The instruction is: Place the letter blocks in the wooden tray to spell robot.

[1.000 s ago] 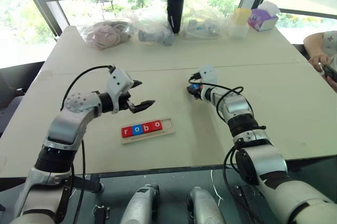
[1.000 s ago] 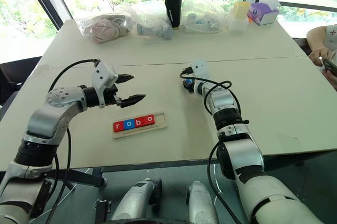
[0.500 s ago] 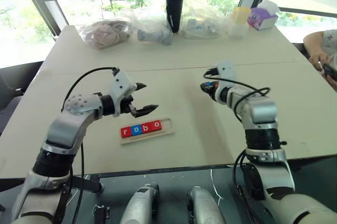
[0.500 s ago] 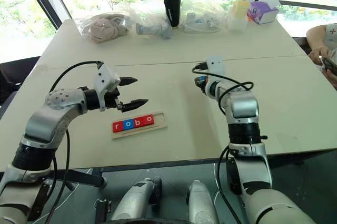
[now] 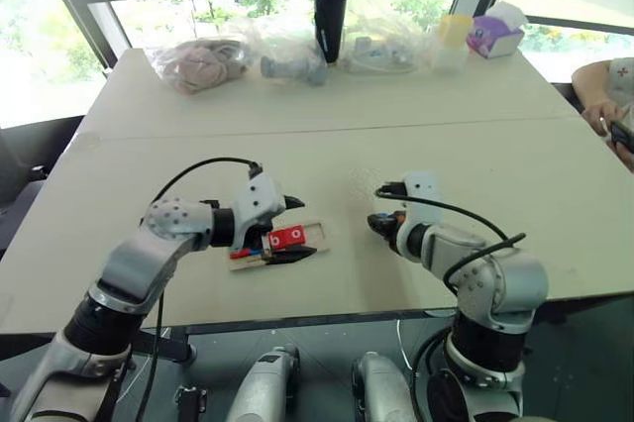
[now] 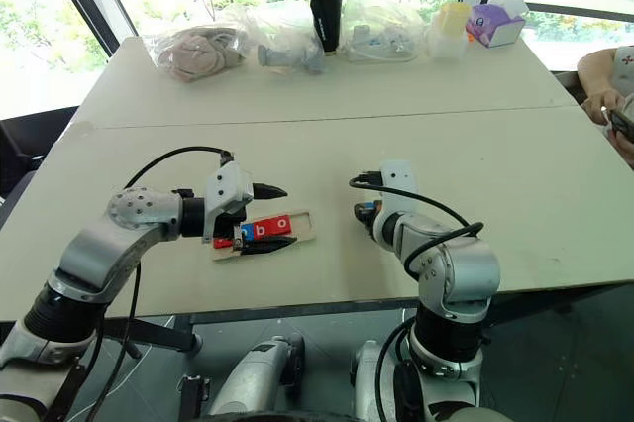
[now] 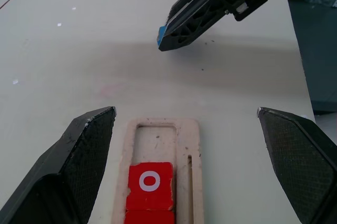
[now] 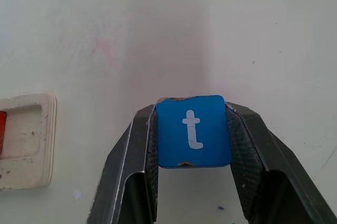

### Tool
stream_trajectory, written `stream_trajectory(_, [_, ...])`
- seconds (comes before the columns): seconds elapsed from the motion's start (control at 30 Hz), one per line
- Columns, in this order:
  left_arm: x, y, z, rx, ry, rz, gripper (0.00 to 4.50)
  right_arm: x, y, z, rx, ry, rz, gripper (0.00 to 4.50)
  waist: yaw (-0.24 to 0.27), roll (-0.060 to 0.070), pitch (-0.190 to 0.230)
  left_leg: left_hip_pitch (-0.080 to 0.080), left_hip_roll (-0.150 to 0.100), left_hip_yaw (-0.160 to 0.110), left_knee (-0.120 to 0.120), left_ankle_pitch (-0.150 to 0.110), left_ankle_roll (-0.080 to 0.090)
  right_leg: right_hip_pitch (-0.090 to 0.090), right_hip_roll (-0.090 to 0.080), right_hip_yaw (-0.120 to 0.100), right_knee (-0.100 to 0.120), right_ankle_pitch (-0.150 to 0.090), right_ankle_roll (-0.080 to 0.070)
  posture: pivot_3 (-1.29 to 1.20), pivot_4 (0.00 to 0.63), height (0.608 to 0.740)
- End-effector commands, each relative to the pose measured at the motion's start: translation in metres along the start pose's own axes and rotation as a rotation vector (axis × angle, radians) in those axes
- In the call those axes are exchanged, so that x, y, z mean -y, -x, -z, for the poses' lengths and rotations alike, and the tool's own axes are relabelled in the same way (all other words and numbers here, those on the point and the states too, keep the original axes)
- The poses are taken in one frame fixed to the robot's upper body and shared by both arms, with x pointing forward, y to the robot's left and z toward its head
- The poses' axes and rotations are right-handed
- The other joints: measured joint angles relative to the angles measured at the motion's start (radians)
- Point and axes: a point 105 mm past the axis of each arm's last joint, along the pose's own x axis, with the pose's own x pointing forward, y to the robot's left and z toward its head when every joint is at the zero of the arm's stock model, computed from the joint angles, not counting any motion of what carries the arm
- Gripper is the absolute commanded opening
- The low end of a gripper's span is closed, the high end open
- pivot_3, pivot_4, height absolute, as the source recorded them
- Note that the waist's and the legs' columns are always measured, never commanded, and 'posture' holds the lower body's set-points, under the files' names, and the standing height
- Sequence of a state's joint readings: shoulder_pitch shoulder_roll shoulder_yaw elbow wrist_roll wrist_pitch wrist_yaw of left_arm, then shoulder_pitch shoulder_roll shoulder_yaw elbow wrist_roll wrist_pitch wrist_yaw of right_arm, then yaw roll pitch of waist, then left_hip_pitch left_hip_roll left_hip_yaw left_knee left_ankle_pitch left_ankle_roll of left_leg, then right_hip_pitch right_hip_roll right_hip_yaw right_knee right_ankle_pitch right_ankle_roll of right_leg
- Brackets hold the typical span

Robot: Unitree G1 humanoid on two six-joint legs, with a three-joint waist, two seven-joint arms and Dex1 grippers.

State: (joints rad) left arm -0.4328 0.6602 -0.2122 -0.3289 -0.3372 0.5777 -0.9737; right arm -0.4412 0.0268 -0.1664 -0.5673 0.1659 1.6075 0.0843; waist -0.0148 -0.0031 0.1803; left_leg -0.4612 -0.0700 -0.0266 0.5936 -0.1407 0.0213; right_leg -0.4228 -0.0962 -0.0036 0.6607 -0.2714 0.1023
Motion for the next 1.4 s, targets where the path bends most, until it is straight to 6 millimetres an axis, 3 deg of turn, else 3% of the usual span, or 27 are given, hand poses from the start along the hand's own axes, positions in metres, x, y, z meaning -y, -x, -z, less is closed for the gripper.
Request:
stream_trajectory(0.03, [-0.003, 0.003, -0.007, 0.022, -0.028, -0.011, 4.5, -0.006, 0.004, -0.003, 0.03, -0.003, -0.013, 1.23, 0.0, 0.0, 0.0, 0.0, 0.0, 0.0, 0.0, 0.0, 0.0, 0.0, 0.0, 0.0, 0.0, 0.0, 0.0, 0.0, 0.15, 0.74])
stream_trajectory(0.27, [-0.006, 0.004, 0.0, 0.0, -0.02, -0.036, 4.5, -0.009, 0.006, -0.005, 0.038, 0.009, -0.048, 4.47, 0.002, 0.0, 0.0, 0.0, 0.0, 0.0, 0.0, 0.0, 0.0, 0.0, 0.0, 0.0, 0.0, 0.0, 0.0, 0.0, 0.15, 0.74])
stream_trajectory(0.4, [-0.011, 0.009, 0.001, -0.002, -0.015, -0.055, 4.5, -0.005, 0.022, -0.029, 0.096, 0.21, -0.127, 4.47, 0.003, 0.0, 0.0, 0.0, -0.001, 0.0, 0.001, 0.0, 0.0, -0.001, -0.001, -0.001, -0.002, 0.0, 0.0, 0.0, 0.15, 0.74])
stream_trajectory(0.5, [-0.013, 0.016, 0.0, -0.005, -0.016, -0.049, 4.5, -0.014, 0.04, -0.054, 0.219, 0.375, -0.37, 4.47, 0.001, 0.0, 0.0, 0.0, 0.0, 0.0, 0.0, 0.0, 0.0, 0.002, -0.001, -0.001, -0.003, 0.0, 0.0, 0.0, 0.15, 0.74])
stream_trajectory(0.6, [-0.006, 0.025, -0.007, 0.0, -0.018, 0.006, 4.5, -0.002, 0.05, -0.044, 0.206, 0.583, -0.573, 4.47, 0.001, 0.0, 0.001, 0.0, 0.0, 0.0, 0.0, 0.0, 0.002, 0.004, 0.0, -0.002, -0.006, 0.0, 0.0, 0.0, 0.15, 0.74])
stream_trajectory(0.7, [0.003, 0.034, -0.01, -0.019, -0.025, 0.066, 4.5, 0.023, 0.038, -0.029, 0.128, 0.728, -0.64, 4.47, 0.001, -0.001, 0.001, 0.002, 0.001, -0.002, 0.001, -0.002, 0.005, 0.012, 0.0, -0.005, -0.015, 0.0, 0.0, 0.0, 0.15, 0.74])
stream_trajectory(0.77, [0.008, 0.039, -0.011, -0.045, -0.029, 0.092, 4.5, 0.031, 0.028, -0.031, 0.127, 0.775, -0.66, 4.47, -0.005, -0.001, 0.001, 0.003, 0.0, -0.001, 0.002, -0.002, 0.006, 0.013, -0.001, -0.004, -0.016, 0.0, 0.0, 0.0, 0.15, 0.74])
stream_trajectory(1.07, [0.008, 0.054, -0.01, -0.087, -0.006, 0.043, 4.5, 0.038, -0.004, -0.019, 0.082, 0.945, -0.766, 4.47, 0.004, -0.001, 0.001, 0.003, 0.001, -0.001, 0.003, -0.003, 0.005, 0.013, -0.001, -0.004, -0.016, 0.0, 0.0, 0.0, 0.15, 0.74])
stream_trajectory(1.33, [0.013, 0.058, -0.007, -0.096, 0.023, 0.009, 4.5, 0.044, -0.017, -0.014, 0.049, 0.98, -0.784, 4.47, 0.003, -0.001, 0.001, 0.003, 0.001, -0.001, 0.003, -0.004, 0.004, 0.012, -0.001, -0.003, -0.015, 0.0, 0.0, 0.0, 0.15, 0.74])
stream_trajectory(1.4, [0.014, 0.058, -0.007, -0.097, 0.026, 0.006, 4.5, 0.044, -0.02, -0.013, 0.048, 0.976, -0.787, 3.97, 0.003, -0.001, 0.001, 0.003, 0.001, -0.002, 0.003, -0.004, 0.004, 0.012, -0.001, -0.003, -0.015, 0.0, 0.0, 0.0, 0.15, 0.74])
